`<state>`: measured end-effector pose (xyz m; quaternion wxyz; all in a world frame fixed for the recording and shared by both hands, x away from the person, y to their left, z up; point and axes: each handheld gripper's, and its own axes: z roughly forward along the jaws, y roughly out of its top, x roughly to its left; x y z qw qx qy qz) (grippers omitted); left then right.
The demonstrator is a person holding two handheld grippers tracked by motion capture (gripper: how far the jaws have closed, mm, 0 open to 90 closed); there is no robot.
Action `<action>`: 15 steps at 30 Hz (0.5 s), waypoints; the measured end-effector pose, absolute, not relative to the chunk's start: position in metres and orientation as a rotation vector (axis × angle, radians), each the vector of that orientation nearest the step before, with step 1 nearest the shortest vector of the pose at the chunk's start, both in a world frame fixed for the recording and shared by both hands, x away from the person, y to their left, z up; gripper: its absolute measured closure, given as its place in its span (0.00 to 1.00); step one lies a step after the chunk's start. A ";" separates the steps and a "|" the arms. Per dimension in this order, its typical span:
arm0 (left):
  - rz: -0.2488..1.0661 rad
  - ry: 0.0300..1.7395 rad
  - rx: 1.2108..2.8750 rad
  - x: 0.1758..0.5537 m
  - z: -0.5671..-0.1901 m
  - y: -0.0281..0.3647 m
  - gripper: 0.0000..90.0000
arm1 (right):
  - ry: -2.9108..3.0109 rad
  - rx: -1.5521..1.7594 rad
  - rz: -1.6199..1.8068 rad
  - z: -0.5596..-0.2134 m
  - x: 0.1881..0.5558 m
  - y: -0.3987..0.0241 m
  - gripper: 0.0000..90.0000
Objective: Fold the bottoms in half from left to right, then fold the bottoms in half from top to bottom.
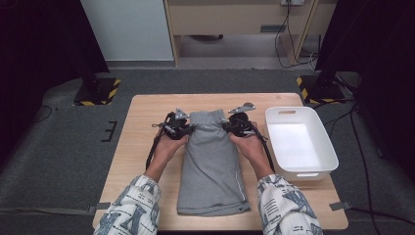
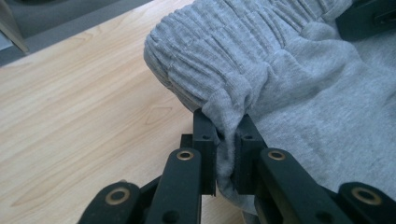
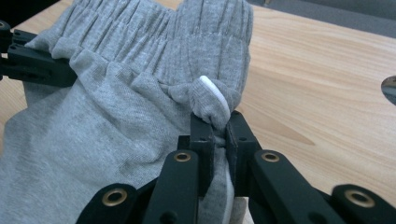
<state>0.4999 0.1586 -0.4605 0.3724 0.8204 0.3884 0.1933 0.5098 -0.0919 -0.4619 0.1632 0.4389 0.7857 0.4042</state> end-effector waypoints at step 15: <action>0.517 0.986 2.090 0.502 -0.450 0.159 0.92 | 2.216 1.247 1.177 -0.452 0.513 -0.094 0.93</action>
